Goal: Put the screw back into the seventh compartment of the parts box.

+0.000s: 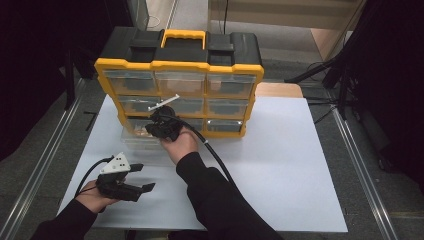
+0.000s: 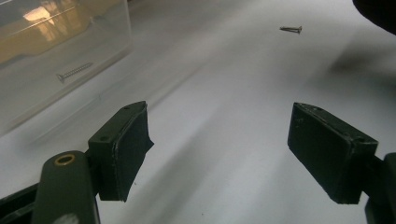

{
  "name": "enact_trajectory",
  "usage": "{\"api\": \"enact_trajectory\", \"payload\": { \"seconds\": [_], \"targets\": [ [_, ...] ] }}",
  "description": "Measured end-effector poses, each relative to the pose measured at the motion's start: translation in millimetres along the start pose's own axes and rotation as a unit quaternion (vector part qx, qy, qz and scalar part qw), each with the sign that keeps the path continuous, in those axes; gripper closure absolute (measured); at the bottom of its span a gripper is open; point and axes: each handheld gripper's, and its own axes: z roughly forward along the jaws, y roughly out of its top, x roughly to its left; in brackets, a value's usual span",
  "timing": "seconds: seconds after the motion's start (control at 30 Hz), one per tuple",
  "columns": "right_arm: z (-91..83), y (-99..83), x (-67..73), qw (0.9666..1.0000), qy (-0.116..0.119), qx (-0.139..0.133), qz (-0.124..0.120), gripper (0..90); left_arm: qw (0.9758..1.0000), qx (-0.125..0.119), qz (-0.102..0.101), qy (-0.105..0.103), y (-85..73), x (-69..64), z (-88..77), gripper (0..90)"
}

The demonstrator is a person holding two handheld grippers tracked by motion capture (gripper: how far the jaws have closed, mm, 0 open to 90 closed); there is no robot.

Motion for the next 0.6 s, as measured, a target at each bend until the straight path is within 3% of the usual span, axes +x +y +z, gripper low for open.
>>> {"api": "enact_trajectory", "payload": {
  "seconds": [0.23,0.33,0.43,0.6],
  "targets": [
    [3.2,-0.9,0.9,1.0000,0.003,0.006,-0.005,86.7,1.0000,0.001,0.001,0.000,0.1,0.2,0.4,20.7],
    [-1.5,0.5,0.8,0.9999,0.005,-0.009,0.001,71.9,1.0000,0.001,0.000,0.000,-0.2,0.2,0.3,20.7],
    [-7.5,2.3,0.1,0.9996,0.014,-0.021,-0.007,67.2,1.0000,0.002,-0.001,0.001,-0.3,0.5,0.3,20.7],
    [-15.5,2.0,-2.0,0.9991,0.041,-0.007,-0.007,54.1,1.0000,0.004,-0.001,0.001,-0.3,0.5,0.4,20.7]
  ]
}}
